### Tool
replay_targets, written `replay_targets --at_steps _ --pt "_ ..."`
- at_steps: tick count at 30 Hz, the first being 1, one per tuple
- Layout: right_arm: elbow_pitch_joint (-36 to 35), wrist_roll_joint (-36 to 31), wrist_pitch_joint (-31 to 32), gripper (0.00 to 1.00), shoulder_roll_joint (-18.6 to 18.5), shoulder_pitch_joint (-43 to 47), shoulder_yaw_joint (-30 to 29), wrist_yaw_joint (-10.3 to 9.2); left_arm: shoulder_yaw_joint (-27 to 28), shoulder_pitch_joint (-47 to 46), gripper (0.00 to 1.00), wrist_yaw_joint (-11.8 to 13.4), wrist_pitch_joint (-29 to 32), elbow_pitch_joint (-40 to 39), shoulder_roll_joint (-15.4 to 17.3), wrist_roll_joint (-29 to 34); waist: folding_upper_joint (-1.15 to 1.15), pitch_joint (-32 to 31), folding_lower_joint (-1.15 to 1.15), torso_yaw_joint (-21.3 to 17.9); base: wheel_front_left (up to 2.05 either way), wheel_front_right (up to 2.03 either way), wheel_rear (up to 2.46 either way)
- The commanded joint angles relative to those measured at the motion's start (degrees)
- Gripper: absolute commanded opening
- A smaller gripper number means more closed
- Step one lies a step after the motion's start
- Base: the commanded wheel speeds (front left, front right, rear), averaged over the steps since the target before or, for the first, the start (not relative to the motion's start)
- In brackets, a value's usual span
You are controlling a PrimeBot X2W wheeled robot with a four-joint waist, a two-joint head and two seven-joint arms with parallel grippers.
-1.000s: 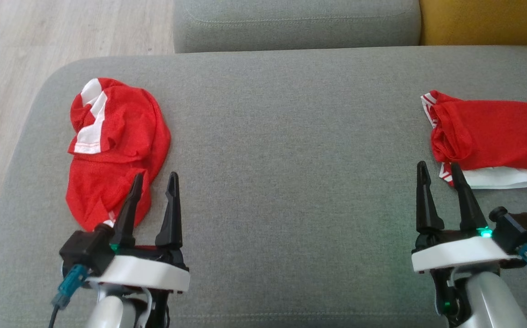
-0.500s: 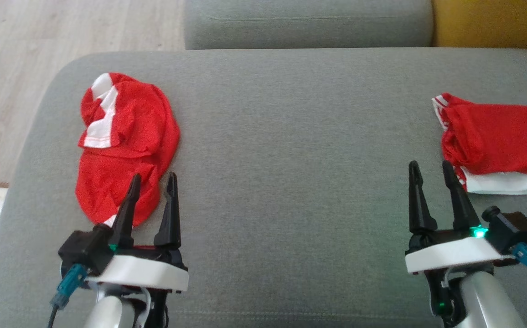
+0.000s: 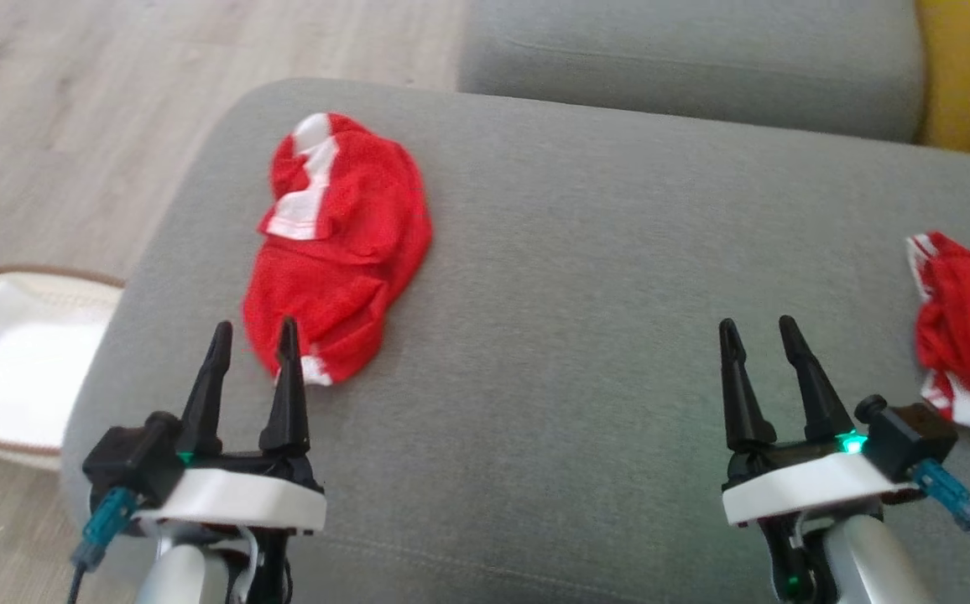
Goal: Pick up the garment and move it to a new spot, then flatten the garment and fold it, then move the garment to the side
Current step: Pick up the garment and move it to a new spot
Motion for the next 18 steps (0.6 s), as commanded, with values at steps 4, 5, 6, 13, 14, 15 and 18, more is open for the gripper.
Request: replay_targets --at_steps 4,5,6,13,14,15,18 --pt "-1.06 0.5 -0.62 1.0 -0.06 -0.97 2.29 0.37 3.12 -1.14 1.0 0.35 -0.29 -2.03 0.47 0.29 0.0 -1.04 0.0 5.61 0.0 0.0 0.0" --pt "-0.97 0.6 -0.62 1.0 -0.06 -0.96 2.39 0.37 3.28 -1.0 1.0 0.38 -0.29 -2.03 0.47 0.3 0.0 -1.13 0.0 6.41 0.0 0.0 0.0" --pt "-0.87 0.68 -0.62 1.0 -0.06 -0.93 2.48 0.37 3.41 -0.88 1.0 0.38 -0.29 -2.03 0.47 0.34 0.0 -1.22 0.0 7.18 0.0 0.0 0.0" --pt "-0.42 1.23 -0.62 1.0 -0.06 -0.54 2.88 0.37 3.86 -0.12 1.0 0.43 -0.29 -2.1 0.47 0.55 0.0 -1.69 0.0 11.72 0.0 0.0 0.0" --pt "-0.4 1.27 -0.62 1.0 -0.06 -0.47 2.86 0.37 3.9 -0.05 1.0 0.46 -0.29 -2.12 0.47 0.55 0.0 -1.66 0.0 12.24 0.0 0.0 0.0" --pt "-0.35 1.27 -0.62 1.0 -0.06 -0.43 2.85 0.37 3.96 -0.01 1.0 0.5 -0.29 -2.13 0.47 0.54 0.0 -1.63 0.0 12.68 0.0 0.0 0.0" --pt "-0.19 1.32 -0.62 1.0 -0.06 -0.27 2.76 0.37 4.02 0.08 1.0 0.44 -0.29 -2.04 0.47 0.55 0.0 -1.69 0.0 13.76 0.0 0.0 0.0"
